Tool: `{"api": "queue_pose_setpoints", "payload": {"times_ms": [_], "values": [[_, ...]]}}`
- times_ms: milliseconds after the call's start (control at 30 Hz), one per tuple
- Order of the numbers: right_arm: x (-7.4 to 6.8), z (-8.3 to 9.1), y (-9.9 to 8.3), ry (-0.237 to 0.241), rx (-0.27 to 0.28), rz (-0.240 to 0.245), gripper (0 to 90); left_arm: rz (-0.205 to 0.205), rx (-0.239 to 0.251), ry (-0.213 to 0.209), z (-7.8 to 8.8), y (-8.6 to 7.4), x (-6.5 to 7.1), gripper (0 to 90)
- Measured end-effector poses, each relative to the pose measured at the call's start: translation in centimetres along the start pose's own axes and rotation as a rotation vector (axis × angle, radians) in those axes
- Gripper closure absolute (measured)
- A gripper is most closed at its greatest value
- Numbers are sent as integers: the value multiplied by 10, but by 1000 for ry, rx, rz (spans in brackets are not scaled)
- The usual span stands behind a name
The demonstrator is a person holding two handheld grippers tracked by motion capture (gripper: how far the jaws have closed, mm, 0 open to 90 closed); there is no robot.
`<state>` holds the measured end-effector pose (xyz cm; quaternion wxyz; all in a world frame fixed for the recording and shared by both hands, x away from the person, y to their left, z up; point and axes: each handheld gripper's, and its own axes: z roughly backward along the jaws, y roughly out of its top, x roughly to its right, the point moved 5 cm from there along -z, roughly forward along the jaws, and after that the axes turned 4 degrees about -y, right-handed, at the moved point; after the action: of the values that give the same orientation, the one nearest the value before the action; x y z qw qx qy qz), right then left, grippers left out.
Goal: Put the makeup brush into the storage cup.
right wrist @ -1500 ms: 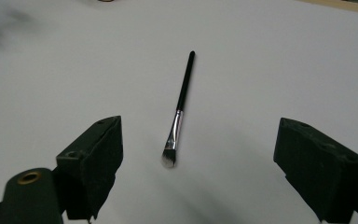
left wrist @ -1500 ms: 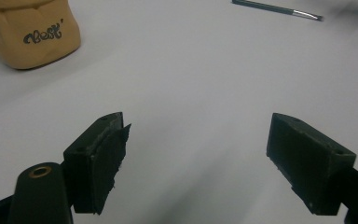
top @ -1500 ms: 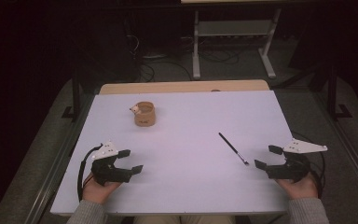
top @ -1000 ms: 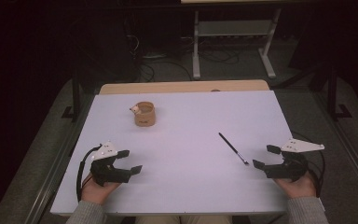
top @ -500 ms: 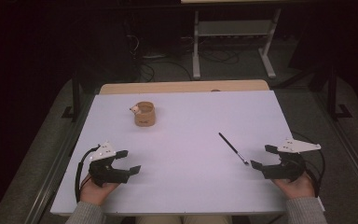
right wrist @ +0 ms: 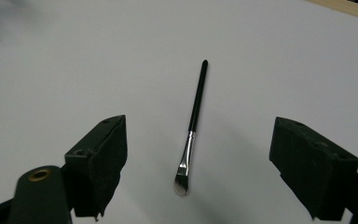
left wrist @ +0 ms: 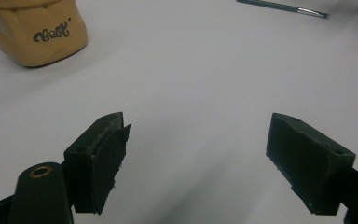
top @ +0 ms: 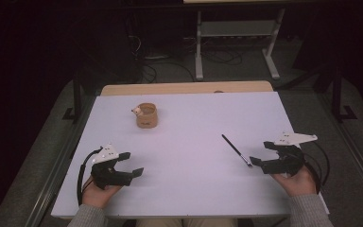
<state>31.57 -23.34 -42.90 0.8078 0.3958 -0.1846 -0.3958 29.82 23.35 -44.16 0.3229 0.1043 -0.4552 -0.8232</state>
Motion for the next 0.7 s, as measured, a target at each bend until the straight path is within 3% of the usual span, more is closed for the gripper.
{"api": "queue_pose_setpoints", "payload": {"times_ms": [267,467,700], "values": [[0,-10,30,0,-59,9,220,4,7,-4,0,1,-2,196],[2,-15,42,-4,-107,29,248,-15,-3,-5,0,2,-3,197],[5,-25,57,-9,-146,43,292,3,5,-10,-2,2,-1,197]]}}
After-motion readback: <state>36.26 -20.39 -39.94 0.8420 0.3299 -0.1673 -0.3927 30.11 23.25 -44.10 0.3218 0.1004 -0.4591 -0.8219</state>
